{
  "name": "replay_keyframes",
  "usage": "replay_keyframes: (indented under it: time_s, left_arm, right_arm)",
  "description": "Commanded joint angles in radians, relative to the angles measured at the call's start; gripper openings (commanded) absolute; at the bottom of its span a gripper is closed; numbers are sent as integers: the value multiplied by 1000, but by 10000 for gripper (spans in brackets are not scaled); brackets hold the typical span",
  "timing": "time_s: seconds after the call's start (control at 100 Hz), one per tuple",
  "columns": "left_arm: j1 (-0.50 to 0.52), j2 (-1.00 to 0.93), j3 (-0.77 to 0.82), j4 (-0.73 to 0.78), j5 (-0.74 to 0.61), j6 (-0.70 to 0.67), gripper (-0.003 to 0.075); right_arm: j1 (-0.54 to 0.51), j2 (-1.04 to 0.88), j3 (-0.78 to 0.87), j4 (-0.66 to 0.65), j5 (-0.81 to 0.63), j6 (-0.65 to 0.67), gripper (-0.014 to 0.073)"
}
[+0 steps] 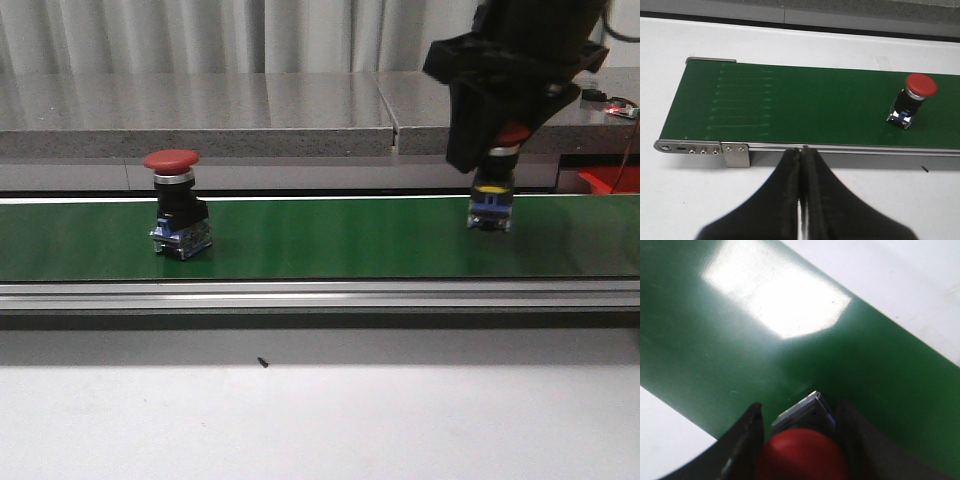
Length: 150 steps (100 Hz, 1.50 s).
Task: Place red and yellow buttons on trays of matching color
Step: 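Grasp the first red button off the belt with the right gripper, then lower the held red button into the red tray and release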
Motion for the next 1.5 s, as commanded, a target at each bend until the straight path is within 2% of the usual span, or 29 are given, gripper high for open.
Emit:
replay_keyframes:
  time_s: [0.0, 0.56, 0.7, 0.81, 0.99, 1.35, 1.49]
  left_arm:
    - [-8, 5, -26, -3, -65, -7, -19]
    - [-8, 5, -26, -3, -65, -7, -19]
    - [-8, 5, -26, -3, -65, -7, -19]
    - [-8, 5, -26, -3, -65, -7, -19]
    - [-8, 5, -26, -3, -65, -7, -19]
    - [-8, 5, -26, -3, -65, -7, -19]
    - [-8, 5, -26, -3, -65, -7, -19]
  right_arm:
    - [-48, -86, -36, 3, -39, -11, 213]
    - [-465, -136, -36, 3, -85, 18, 213]
    - [-544, -129, -36, 3, -164, 114, 213]
    - [-586, -120, -36, -4, -228, 117, 213]
    - [-637, -82, -55, -26, -253, 117, 213]
    - [-694, 125, -310, -26, -150, 119, 213]
    - [-695, 211, -374, -24, -165, 120, 213]
